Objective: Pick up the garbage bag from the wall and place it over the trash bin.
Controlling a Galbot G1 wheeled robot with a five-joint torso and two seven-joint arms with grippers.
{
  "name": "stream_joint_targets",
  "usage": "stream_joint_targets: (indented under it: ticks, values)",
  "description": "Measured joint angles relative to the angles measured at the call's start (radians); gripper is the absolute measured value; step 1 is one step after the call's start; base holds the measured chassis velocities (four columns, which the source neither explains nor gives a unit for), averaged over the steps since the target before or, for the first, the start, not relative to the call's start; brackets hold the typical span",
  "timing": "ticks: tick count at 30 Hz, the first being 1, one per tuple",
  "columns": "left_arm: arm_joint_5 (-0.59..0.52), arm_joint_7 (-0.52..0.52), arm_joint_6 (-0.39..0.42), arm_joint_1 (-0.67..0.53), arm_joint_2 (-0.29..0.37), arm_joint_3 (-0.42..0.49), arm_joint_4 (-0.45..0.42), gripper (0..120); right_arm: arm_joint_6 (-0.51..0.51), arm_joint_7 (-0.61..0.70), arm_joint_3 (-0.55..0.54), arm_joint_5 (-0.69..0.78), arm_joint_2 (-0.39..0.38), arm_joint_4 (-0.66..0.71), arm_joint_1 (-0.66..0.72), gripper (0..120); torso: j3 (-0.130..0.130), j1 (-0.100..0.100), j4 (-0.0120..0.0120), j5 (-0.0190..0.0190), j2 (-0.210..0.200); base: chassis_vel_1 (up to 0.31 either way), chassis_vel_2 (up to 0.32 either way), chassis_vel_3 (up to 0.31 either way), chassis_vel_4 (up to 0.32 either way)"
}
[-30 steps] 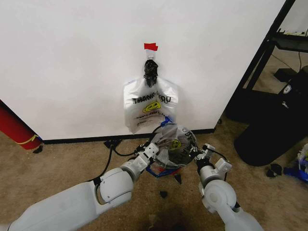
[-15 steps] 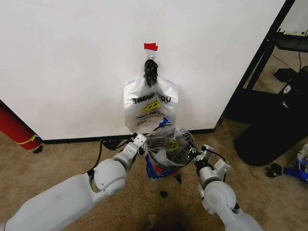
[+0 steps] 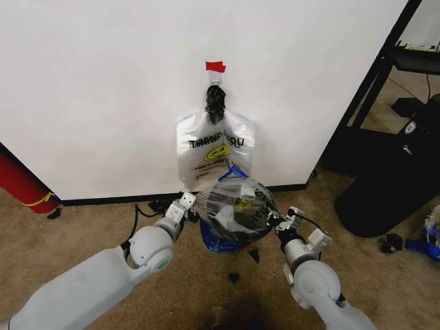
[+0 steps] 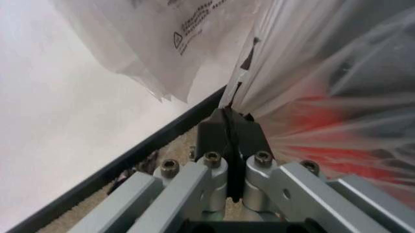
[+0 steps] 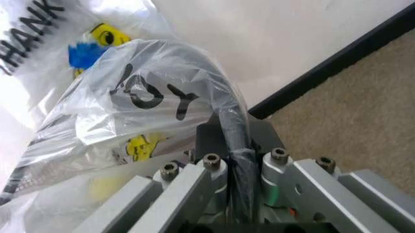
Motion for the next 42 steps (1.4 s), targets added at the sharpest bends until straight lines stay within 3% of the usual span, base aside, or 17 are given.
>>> stream_joint_targets:
  ticks: [9,15,28,32,34,35,37,40,41,42]
  values:
    - [0.013,0.013,-0.096,0.048,-0.017,-0.009,0.013,0,-0.001,0.005,0.024,0.094,0.015,0.006,-0.002,1,0.000,0.000,0.0000,0.0001,0.000,0.000,0.000,0.000,0.000]
    - [0.020,-0.024,-0.111,0.059,-0.031,-0.020,0.024,1,-0.001,0.018,0.034,0.105,0.018,0.006,-0.001,1,0.000,0.000,-0.0001,0.0000,0.000,0.000,0.000,0.000,0.000]
    - [0.023,-0.006,-0.080,0.096,0.014,-0.080,-0.067,47,-0.008,0.050,0.077,0.100,0.033,-0.002,-0.008,1,0.000,0.000,-0.0003,-0.0001,0.000,0.000,0.000,0.000,0.000]
    - [-0.004,-0.007,-0.098,0.138,0.010,-0.164,-0.103,62,-0.008,0.055,0.094,0.099,0.046,-0.007,-0.009,1,0.000,0.000,0.0000,0.0002,0.000,0.000,0.000,0.000,0.000]
    - [-0.078,-0.020,-0.147,0.194,-0.010,-0.235,-0.146,73,-0.009,0.064,0.119,0.103,0.061,-0.015,-0.006,1,0.000,0.000,0.0001,0.0001,0.000,0.000,0.000,0.000,0.000]
    - [-0.078,-0.020,-0.147,0.194,-0.010,-0.235,-0.146,73,-0.009,0.064,0.119,0.103,0.061,-0.015,-0.006,1,0.000,0.000,0.0001,0.0001,0.000,0.000,0.000,0.000,0.000]
    - [-0.204,-0.028,-0.196,0.261,-0.033,-0.294,-0.199,83,-0.008,0.075,0.153,0.116,0.082,-0.024,0.002,1,0.000,0.000,-0.0001,0.0001,0.000,0.000,0.000,0.000,0.000]
    - [-0.331,-0.033,-0.234,0.321,-0.056,-0.324,-0.245,91,-0.009,0.089,0.179,0.136,0.101,-0.028,0.009,1,0.000,0.000,0.0000,0.0001,0.000,0.000,0.000,0.000,0.000]
    - [-0.438,-0.024,-0.269,0.381,-0.076,-0.336,-0.280,97,-0.008,0.099,0.197,0.149,0.119,-0.029,0.013,1,0.000,0.000,0.0000,0.0000,0.000,0.000,0.000,0.000,0.000]
    - [-0.474,-0.012,-0.282,0.404,-0.085,-0.338,-0.290,98,-0.008,0.103,0.204,0.154,0.126,-0.029,0.014,1,0.000,0.000,0.0000,0.0001,0.000,0.000,0.000,0.000,0.000]
